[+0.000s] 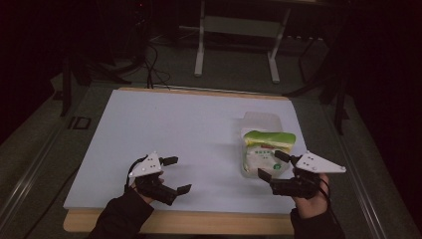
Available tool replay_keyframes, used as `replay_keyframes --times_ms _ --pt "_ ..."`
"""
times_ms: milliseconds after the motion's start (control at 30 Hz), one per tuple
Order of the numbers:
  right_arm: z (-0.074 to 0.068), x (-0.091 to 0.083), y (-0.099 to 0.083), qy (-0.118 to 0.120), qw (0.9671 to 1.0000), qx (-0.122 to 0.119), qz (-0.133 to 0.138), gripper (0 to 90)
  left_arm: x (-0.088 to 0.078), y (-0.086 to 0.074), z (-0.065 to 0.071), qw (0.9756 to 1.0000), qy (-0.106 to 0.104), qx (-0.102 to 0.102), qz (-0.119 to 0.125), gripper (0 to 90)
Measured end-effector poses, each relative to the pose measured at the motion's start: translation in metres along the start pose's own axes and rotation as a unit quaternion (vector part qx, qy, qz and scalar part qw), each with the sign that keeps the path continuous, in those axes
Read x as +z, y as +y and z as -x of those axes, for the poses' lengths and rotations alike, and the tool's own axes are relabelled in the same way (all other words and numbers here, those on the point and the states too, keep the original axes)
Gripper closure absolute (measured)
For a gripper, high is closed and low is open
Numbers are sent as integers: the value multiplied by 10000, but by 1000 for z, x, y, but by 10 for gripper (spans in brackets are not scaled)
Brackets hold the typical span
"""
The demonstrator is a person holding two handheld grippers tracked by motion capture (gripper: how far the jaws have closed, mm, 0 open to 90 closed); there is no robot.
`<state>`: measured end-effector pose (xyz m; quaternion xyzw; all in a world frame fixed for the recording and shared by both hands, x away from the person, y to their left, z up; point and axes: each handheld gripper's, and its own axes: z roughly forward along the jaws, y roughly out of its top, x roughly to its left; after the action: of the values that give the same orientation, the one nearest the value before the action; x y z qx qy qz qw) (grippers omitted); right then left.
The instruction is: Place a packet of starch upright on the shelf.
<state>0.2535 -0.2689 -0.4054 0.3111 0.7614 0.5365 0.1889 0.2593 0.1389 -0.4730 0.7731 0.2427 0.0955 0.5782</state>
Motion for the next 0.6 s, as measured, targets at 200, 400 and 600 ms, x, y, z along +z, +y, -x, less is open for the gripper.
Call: replay_keyframes --times_ms 200,400,600 --pt "-13 8 -4 353 9994 7 49 139 -1 0 1 10000 -7 88 -20 0" --pt "-22 15 -10 514 9987 -56 24 137 -2 -1 1 10000 2 72 -1 0" --pt "-28 23 -19 610 9980 -161 -82 137 -1 -2 1 9999 21 150 -70 0"
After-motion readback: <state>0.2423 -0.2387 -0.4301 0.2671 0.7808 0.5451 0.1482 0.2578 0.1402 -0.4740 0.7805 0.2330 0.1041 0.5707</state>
